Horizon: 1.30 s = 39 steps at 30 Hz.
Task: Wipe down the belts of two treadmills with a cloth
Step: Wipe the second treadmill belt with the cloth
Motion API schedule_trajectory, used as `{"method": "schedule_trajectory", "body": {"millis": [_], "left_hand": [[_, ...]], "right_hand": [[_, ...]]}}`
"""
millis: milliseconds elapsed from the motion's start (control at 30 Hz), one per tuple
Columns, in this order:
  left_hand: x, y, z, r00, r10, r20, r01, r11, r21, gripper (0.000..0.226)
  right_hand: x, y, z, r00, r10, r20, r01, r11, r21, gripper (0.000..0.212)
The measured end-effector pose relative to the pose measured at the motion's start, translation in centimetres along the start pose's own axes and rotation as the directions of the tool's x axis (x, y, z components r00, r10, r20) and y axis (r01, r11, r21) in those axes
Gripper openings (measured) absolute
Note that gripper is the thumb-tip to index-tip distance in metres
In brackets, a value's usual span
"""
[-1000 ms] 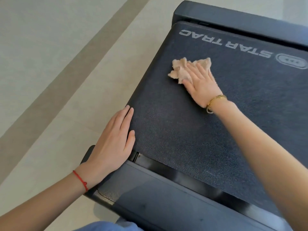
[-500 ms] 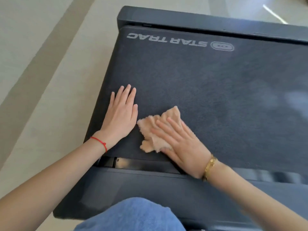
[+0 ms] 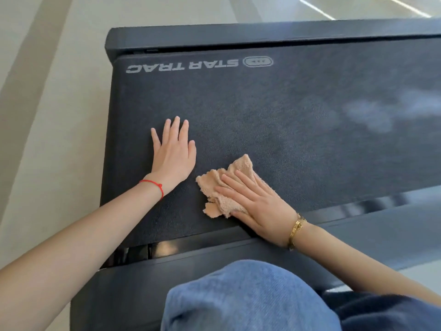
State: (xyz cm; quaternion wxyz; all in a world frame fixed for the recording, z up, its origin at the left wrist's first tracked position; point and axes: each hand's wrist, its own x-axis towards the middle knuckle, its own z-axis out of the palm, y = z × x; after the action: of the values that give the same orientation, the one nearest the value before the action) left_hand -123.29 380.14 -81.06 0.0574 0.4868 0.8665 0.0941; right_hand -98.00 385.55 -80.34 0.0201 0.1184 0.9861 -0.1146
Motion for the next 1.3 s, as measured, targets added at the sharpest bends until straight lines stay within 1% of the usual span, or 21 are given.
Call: {"method": "schedule_trajectory", "body": {"millis": [100, 167, 233, 300, 333, 367, 400, 467, 567, 633, 700, 767, 867, 933, 967, 1033, 1100, 1133, 1200, 1267, 1300], "left_hand": [[1.4, 0.3, -0.1, 1.0, 0.011, -0.012, -0.011, 1.0, 0.008, 0.058], [2.3, 0.7, 0.0, 1.0, -0.007, -0.021, 0.007, 1.0, 0.002, 0.058], [3.1, 1.2, 0.2, 0.999, -0.017, -0.03, 0.018, 1.0, 0.008, 0.058], [3.9, 1.6, 0.7, 0.999, -0.034, -0.039, 0.034, 0.999, 0.008, 0.058], [4.3, 1.8, 0.9, 0.998, -0.05, -0.041, 0.05, 0.999, 0.002, 0.058], [4.6, 2.0, 1.1, 0.997, -0.07, -0.045, 0.07, 0.998, -0.008, 0.058], [4.9, 2.3, 1.3, 0.995, -0.09, -0.053, 0.089, 0.996, -0.02, 0.058], [5.2, 2.7, 1.8, 0.99, -0.12, -0.081, 0.118, 0.993, -0.029, 0.058], [5.3, 2.7, 2.4, 0.984, -0.132, -0.122, 0.133, 0.991, -0.004, 0.057], [5.3, 2.5, 2.5, 0.983, -0.13, -0.128, 0.132, 0.991, 0.009, 0.057], [5.3, 2.5, 2.6, 0.982, -0.139, -0.125, 0.142, 0.99, 0.017, 0.057], [5.4, 2.7, 2.6, 0.98, -0.156, -0.123, 0.16, 0.987, 0.024, 0.058], [5.4, 3.1, 2.6, 0.977, -0.166, -0.134, 0.172, 0.984, 0.041, 0.058], [5.3, 3.1, 2.6, 0.976, -0.164, -0.141, 0.173, 0.984, 0.051, 0.058], [5.3, 3.2, 2.7, 0.976, -0.164, -0.145, 0.174, 0.983, 0.059, 0.059], [5.3, 3.2, 2.7, 0.974, -0.163, -0.156, 0.177, 0.981, 0.077, 0.061], [5.3, 3.2, 2.6, 0.973, -0.165, -0.158, 0.181, 0.98, 0.089, 0.063], [5.4, 3.2, 2.6, 0.974, -0.167, -0.156, 0.182, 0.979, 0.091, 0.063], [5.3, 3.2, 2.5, 0.974, -0.167, -0.151, 0.183, 0.978, 0.102, 0.062], [5.2, 3.2, 2.5, 0.975, -0.163, -0.148, 0.18, 0.978, 0.109, 0.062], [5.3, 3.1, 2.5, 0.976, -0.163, -0.146, 0.18, 0.978, 0.105, 0.062]], "right_hand": [[1.0, 2.6, -0.2, 1.0, 0.017, -0.016, -0.017, 1.0, -0.012, 0.055], [2.8, 5.9, -0.7, 0.997, 0.062, -0.043, -0.064, 0.997, -0.033, 0.057], [5.4, 10.0, -1.7, 0.982, 0.164, -0.097, -0.168, 0.985, -0.039, 0.058], [8.4, 13.4, -2.8, 0.939, 0.327, -0.111, -0.33, 0.944, -0.012, 0.057], [9.9, 14.3, -3.1, 0.918, 0.375, -0.125, -0.38, 0.925, -0.014, 0.056], [10.9, 14.4, -3.3, 0.912, 0.381, -0.154, -0.39, 0.92, -0.033, 0.058], [11.6, 13.9, -3.4, 0.919, 0.347, -0.187, -0.362, 0.931, -0.049, 0.06], [11.7, 11.6, -2.9, 0.955, 0.199, -0.218, -0.213, 0.976, -0.041, 0.057], [9.9, 9.7, -1.7, 0.988, 0.03, -0.154, -0.028, 0.999, 0.017, 0.055], [9.8, 11.4, -2.0, 0.993, -0.047, -0.111, 0.046, 0.999, -0.012, 0.056], [11.3, 14.2, -3.2, 0.986, -0.091, -0.139, 0.085, 0.995, -0.053, 0.055], [14.2, 18.2, -4.5, 0.982, -0.037, -0.183, 0.019, 0.995, -0.095, 0.056], [19.4, 24.1, -5.7, 0.957, 0.209, -0.202, -0.227, 0.971, -0.071, 0.061], [23.0, 25.3, -6.3, 0.929, 0.313, -0.199, -0.328, 0.944, -0.043, 0.055], [24.7, 24.7, -6.6, 0.926, 0.322, -0.196, -0.339, 0.939, -0.06, 0.053], [27.9, 21.7, -7.0, 0.948, 0.262, -0.182, -0.288, 0.948, -0.135, 0.047], [30.1, 18.0, -6.5, 0.974, 0.109, -0.197, -0.152, 0.964, -0.22, 0.041], [30.5, 16.6, -5.8, 0.98, 0.035, -0.197, -0.077, 0.974, -0.211, 0.043], [30.4, 15.5, -4.7, 0.991, -0.036, -0.127, 0.021, 0.993, -0.118, 0.05], [29.8, 17.2, -4.9, 0.993, -0.094, -0.076, 0.089, 0.994, -0.065, 0.053], [29.6, 18.5, -5.1, 0.987, -0.129, -0.094, 0.122, 0.989, -0.081, 0.054]]}}
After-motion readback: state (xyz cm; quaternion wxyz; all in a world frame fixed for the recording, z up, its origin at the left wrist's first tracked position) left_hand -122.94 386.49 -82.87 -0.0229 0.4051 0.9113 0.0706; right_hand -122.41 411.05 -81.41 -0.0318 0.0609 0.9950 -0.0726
